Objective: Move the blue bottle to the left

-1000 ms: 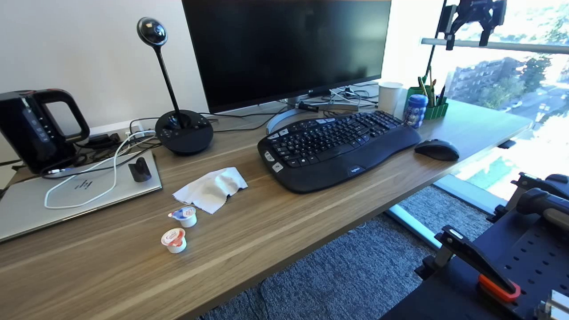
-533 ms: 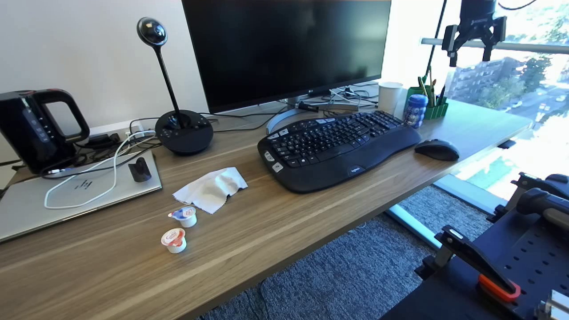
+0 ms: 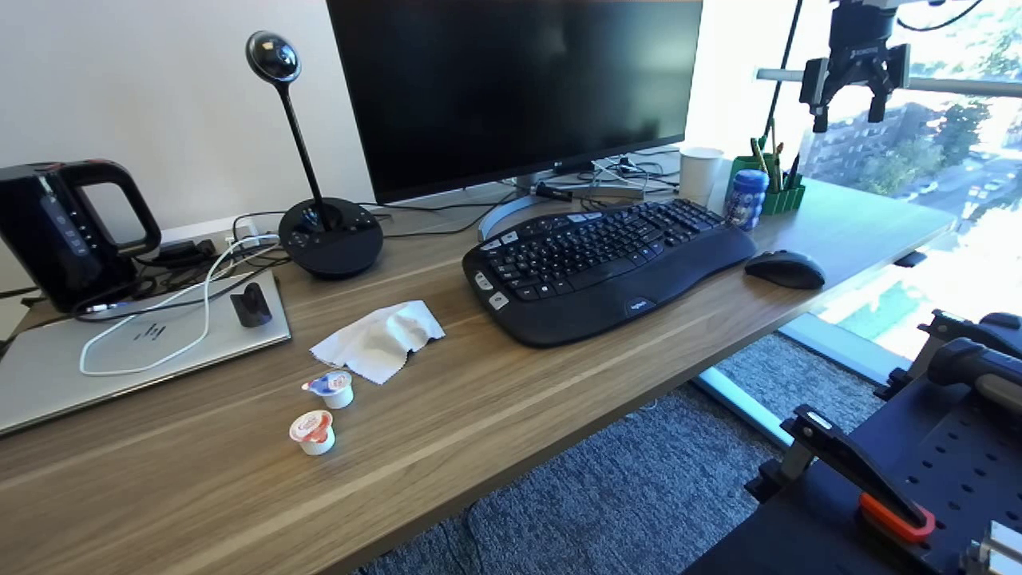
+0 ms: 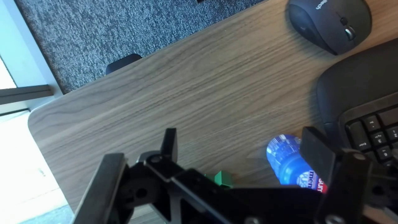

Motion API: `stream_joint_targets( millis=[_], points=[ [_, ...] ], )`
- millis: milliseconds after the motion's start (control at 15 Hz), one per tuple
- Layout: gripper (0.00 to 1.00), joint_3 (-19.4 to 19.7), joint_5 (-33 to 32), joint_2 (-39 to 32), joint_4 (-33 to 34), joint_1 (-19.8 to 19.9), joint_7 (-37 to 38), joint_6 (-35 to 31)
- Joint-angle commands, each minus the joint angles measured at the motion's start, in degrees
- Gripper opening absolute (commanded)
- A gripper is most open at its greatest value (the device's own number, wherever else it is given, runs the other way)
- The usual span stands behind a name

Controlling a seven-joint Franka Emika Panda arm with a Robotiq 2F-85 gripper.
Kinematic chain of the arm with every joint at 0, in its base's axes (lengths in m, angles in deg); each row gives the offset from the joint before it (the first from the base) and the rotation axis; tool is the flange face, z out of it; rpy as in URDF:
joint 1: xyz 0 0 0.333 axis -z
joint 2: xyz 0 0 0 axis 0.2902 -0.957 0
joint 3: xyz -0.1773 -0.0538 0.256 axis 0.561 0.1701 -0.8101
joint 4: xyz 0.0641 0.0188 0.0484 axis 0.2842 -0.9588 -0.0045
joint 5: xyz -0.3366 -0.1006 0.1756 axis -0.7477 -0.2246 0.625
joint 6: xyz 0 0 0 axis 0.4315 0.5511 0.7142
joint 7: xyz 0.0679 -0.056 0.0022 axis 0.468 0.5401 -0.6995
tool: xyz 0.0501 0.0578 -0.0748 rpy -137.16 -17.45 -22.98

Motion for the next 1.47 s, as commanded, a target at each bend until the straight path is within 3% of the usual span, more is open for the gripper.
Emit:
stream_joint_targets(
  millis=[0, 600, 1400],
  points=[
    [1.00, -0.80, -0.47, 0.84, -1.28, 0.74, -2.70, 0.11],
    [1.00, -0.14, -0.58, 0.71, -2.72, -0.12, 0.62, -2.32],
    [1.00, -0.56, -0.62, 1.13, -7.36, 0.04, -1.38, -7.65]
  ],
)
